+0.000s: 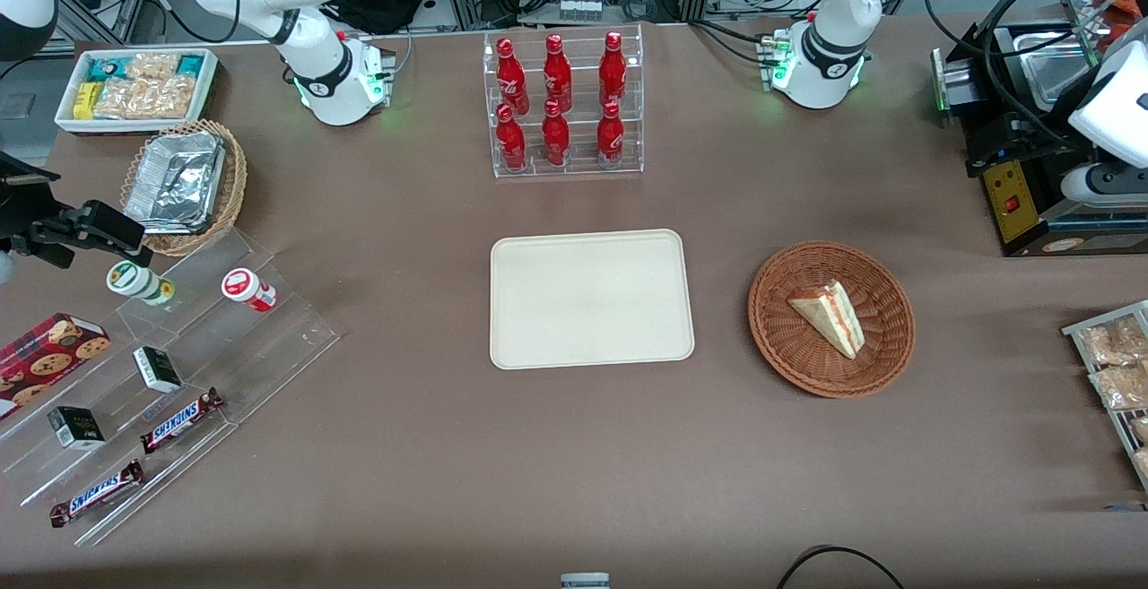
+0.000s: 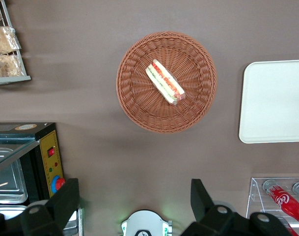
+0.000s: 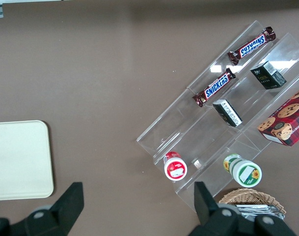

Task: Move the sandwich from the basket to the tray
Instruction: 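Move the left gripper toward the wicker basket holding the sandwich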

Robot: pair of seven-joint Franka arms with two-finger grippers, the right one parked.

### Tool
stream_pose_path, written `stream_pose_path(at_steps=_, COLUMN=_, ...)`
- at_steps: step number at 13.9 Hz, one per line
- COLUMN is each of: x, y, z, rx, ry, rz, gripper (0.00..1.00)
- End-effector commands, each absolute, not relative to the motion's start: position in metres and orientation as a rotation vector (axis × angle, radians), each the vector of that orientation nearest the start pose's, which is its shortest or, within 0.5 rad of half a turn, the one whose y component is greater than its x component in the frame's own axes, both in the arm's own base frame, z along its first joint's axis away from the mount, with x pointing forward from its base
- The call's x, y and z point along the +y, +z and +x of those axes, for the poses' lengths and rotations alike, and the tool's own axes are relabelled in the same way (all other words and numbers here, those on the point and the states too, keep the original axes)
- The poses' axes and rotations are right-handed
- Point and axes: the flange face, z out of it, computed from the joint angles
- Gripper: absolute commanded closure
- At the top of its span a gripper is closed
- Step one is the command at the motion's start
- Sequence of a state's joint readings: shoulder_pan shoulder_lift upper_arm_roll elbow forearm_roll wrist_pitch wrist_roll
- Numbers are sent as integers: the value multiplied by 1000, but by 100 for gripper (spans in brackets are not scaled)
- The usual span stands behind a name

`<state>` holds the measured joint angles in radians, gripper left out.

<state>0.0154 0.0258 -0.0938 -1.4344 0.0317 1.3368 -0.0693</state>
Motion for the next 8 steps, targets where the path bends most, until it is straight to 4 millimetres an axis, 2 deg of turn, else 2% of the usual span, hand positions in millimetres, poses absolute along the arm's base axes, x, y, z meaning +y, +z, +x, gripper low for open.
stream_pose_path(at_steps=1, x=-41, y=657, z=537, rx=-15, ry=182, rz=-3093, gripper=0)
stream_pose_path(at_steps=5, x=-42, y=646, z=543, rx=-8, ry=207, rz=-3085, gripper=0)
stream_pose_path(at_steps=7, x=-42, y=626, z=548, rx=-26, ry=269, rz=-3074, gripper=0)
stream_pose_path(at_steps=8, x=-44, y=610, z=549, rx=-43, ry=303, rz=-3067, gripper=0)
